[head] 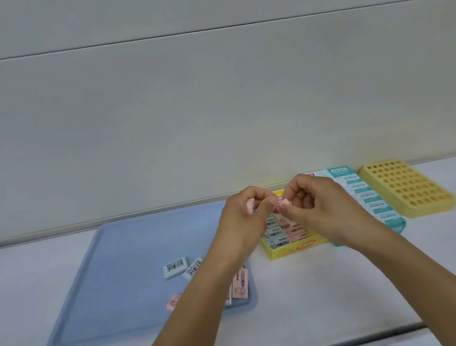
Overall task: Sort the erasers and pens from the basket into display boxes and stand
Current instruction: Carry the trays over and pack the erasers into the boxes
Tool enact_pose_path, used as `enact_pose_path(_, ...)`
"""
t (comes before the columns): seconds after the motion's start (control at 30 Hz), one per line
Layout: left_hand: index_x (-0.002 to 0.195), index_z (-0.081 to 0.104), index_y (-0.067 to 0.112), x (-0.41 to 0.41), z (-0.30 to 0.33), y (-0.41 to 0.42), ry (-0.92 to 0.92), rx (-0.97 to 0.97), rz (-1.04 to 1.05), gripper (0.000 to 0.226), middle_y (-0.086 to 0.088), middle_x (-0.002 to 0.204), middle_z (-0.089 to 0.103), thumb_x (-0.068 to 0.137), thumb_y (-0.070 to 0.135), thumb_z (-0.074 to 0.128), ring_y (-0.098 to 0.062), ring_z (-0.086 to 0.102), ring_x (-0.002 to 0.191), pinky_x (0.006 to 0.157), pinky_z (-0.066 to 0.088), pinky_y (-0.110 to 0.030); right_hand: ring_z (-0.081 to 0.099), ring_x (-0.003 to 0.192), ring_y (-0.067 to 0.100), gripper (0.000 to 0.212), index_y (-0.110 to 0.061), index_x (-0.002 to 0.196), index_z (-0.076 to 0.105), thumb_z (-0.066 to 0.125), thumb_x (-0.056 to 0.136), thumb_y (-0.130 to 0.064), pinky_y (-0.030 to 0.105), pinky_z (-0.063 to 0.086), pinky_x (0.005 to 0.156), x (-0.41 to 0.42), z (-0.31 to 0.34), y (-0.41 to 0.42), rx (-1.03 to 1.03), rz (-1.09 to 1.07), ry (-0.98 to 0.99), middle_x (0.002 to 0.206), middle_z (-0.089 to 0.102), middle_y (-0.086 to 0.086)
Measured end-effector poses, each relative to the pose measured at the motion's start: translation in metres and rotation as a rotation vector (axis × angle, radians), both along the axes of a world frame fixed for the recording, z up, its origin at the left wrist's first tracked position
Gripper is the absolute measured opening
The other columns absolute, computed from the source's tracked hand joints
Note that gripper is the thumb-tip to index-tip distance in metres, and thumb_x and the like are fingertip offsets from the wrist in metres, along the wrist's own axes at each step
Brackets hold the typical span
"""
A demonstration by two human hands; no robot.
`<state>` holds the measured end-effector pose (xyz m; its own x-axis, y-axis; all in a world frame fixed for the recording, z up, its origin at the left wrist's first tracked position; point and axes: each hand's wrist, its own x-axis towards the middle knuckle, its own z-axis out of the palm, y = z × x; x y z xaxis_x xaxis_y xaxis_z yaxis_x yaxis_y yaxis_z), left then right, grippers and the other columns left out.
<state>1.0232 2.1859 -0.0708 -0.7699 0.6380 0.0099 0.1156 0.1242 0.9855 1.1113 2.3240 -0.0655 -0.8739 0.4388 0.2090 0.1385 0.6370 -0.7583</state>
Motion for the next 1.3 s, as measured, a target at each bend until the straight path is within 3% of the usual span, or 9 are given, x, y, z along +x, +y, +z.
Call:
enact_pose_path(0.07,0.091,0.066,0.014,-0.008,0.002,0.0,-0.002,-0.005,0.033,0.011,0.004,0.08,0.073,0.094,0.019,0.057,-0.005,0.04,0.044,0.048,0.035,-0.018,0.048,0.055,0.005,0.014,-0.022,0.074,0.06,0.074,0.079,-0.019,0.024,0.043,0.055,0.003,0.0,0.009,-0.007,-0.068,-0.013,0.066,0.059,-0.006)
enact_pose_path(0.17,0.088,0.065,0.023,-0.02,-0.003,-0.002,0.16,-0.162,0.037,0.015,0.006,0.076,0.07,0.096,0.029,0.053,0.003,0.049,0.053,0.061,0.039,-0.025,0.057,0.062,0.012,0.014,-0.025,0.08,0.062,0.069,0.08,-0.014,0.028,0.046,0.058,0.009,-0.005,0.015,-0.007,-0.142,-0.038,0.068,0.064,-0.001)
enact_pose_path(0.27,0.088,0.061,0.03,-0.017,-0.011,-0.001,0.417,-0.455,-0.088,0.017,0.01,0.084,0.066,0.097,0.038,0.05,-0.008,0.058,0.078,0.069,0.048,-0.031,0.055,0.06,0.009,0.021,-0.032,0.091,0.068,0.066,0.082,-0.013,0.023,0.043,0.057,0.01,-0.013,0.012,0.029,-0.159,-0.083,0.067,0.064,0.0)
enact_pose_path(0.4,0.097,0.061,0.036,-0.008,-0.011,-0.006,0.528,-0.637,-0.118,0.017,0.013,0.077,0.057,0.092,0.051,0.055,-0.011,0.054,0.078,0.064,0.041,-0.029,0.055,0.055,0.001,0.014,-0.028,0.089,0.068,0.065,0.085,-0.015,0.021,0.041,0.055,0.01,-0.019,0.004,0.018,-0.211,-0.101,0.064,0.063,-0.006)
enact_pose_path(0.57,0.115,0.059,0.038,-0.001,-0.017,-0.008,0.641,-0.8,-0.11,0.045,0.01,0.115,0.063,0.082,0.068,0.056,-0.012,0.058,0.106,0.082,0.045,-0.032,0.055,0.068,0.003,0.015,-0.029,0.094,0.06,0.071,0.085,-0.027,0.021,0.046,0.064,0.01,-0.02,-0.003,0.167,-0.174,-0.201,0.078,0.06,-0.012)
enact_pose_path(0.73,0.114,0.059,0.038,0.0,-0.018,-0.009,0.563,-0.775,-0.113,0.041,0.011,0.118,0.063,0.083,0.065,0.058,-0.012,0.058,0.106,0.084,0.048,-0.032,0.051,0.071,0.003,0.027,-0.028,0.112,0.06,0.069,0.086,-0.026,0.015,0.038,0.061,0.009,-0.012,-0.001,0.351,-0.079,-0.313,0.092,0.061,-0.013)
enact_pose_path(1.13,0.111,0.058,0.036,0.001,-0.018,-0.012,0.447,-0.666,-0.086,0.035,0.012,0.103,0.062,0.085,0.059,0.061,-0.009,0.057,0.095,0.078,0.047,-0.031,0.052,0.082,0.005,0.019,-0.03,0.101,0.062,0.071,0.084,-0.032,0.019,0.041,0.066,0.008,-0.001,0.01,0.456,0.035,-0.404,0.087,0.052,-0.016)
enact_pose_path(1.23,0.112,0.057,0.031,0.002,-0.015,-0.011,0.134,-0.372,-0.01,0.026,0.009,0.078,0.054,0.089,0.044,0.063,-0.002,0.052,0.065,0.059,0.042,-0.02,0.049,0.082,0.004,0.021,-0.03,0.1,0.062,0.073,0.082,-0.036,0.021,0.042,0.069,0.009,-0.004,0.014,0.45,0.05,-0.415,0.086,0.047,-0.018)
enact_pose_path(1.3,0.11,0.058,0.027,0.0,-0.011,-0.01,-0.135,-0.204,0.02,0.019,0.006,0.076,0.052,0.092,0.032,0.061,0.0,0.05,0.059,0.055,0.039,-0.017,0.049,0.084,0.005,0.021,-0.031,0.1,0.062,0.073,0.082,-0.037,0.022,0.043,0.072,0.009,-0.004,0.017,0.441,0.064,-0.415,0.088,0.048,-0.018)
